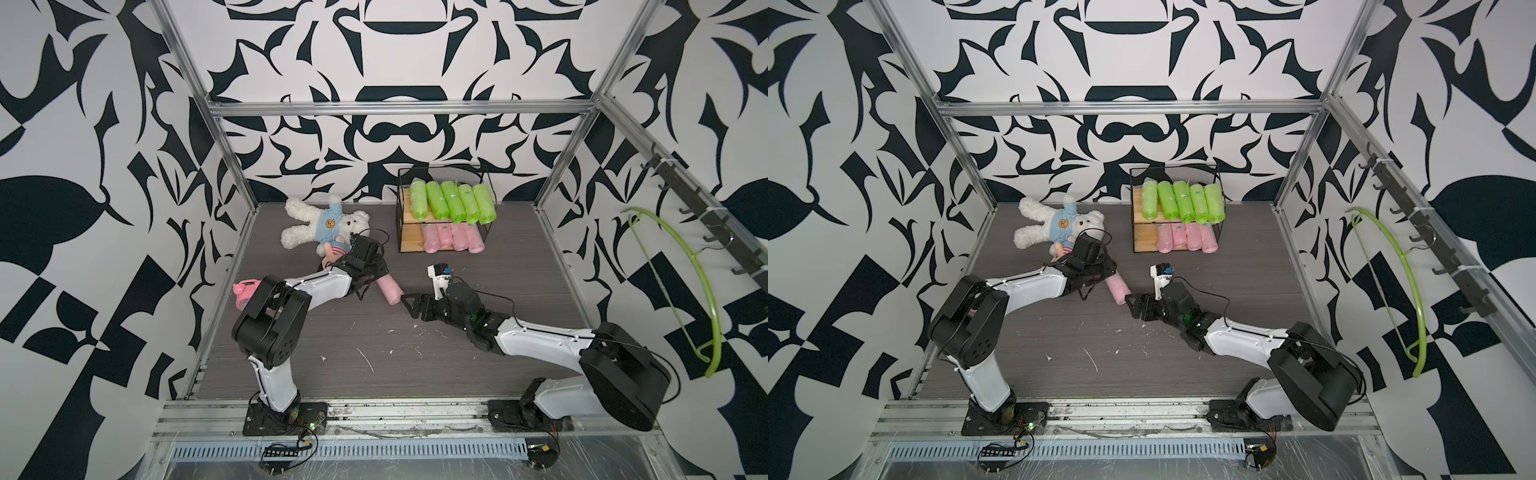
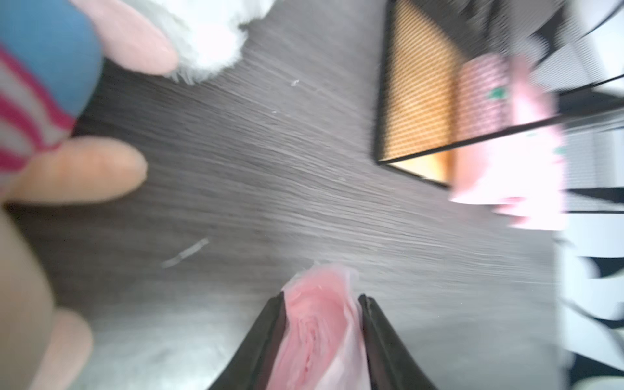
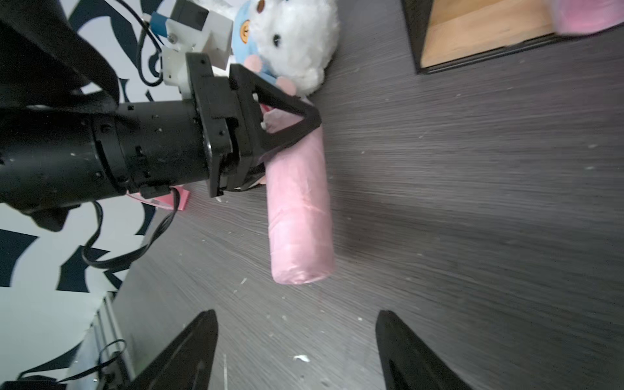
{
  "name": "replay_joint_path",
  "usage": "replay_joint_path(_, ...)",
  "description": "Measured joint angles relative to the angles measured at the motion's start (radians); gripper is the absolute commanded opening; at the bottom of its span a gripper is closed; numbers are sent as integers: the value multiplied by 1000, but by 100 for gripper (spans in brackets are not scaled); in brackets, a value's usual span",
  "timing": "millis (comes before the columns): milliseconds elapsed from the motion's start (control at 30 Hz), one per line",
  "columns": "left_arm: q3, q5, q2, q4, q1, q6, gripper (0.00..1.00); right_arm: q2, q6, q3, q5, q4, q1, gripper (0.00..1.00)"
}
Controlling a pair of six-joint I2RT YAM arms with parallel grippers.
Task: Sort the rolls of trash bags by color and place them on the shelf
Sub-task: Pick up the roll of trash bags from the center of the board.
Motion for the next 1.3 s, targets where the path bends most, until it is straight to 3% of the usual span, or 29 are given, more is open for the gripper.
replay_joint_path(400, -68, 77, -166, 95, -39, -159, 39, 95, 35, 32, 47, 139, 31, 78)
replay_joint_path(933, -96, 84, -184, 117, -43, -188, 43, 95, 43, 33, 64, 229, 34, 45)
replay_joint_path(1133, -98, 80, -185, 124, -43, -191, 58, 95, 37, 33, 79, 226, 36, 35)
replay_joint_path(1300, -99, 72, -200, 119, -43, -173, 75, 69, 21, 33, 111, 168, 35, 32)
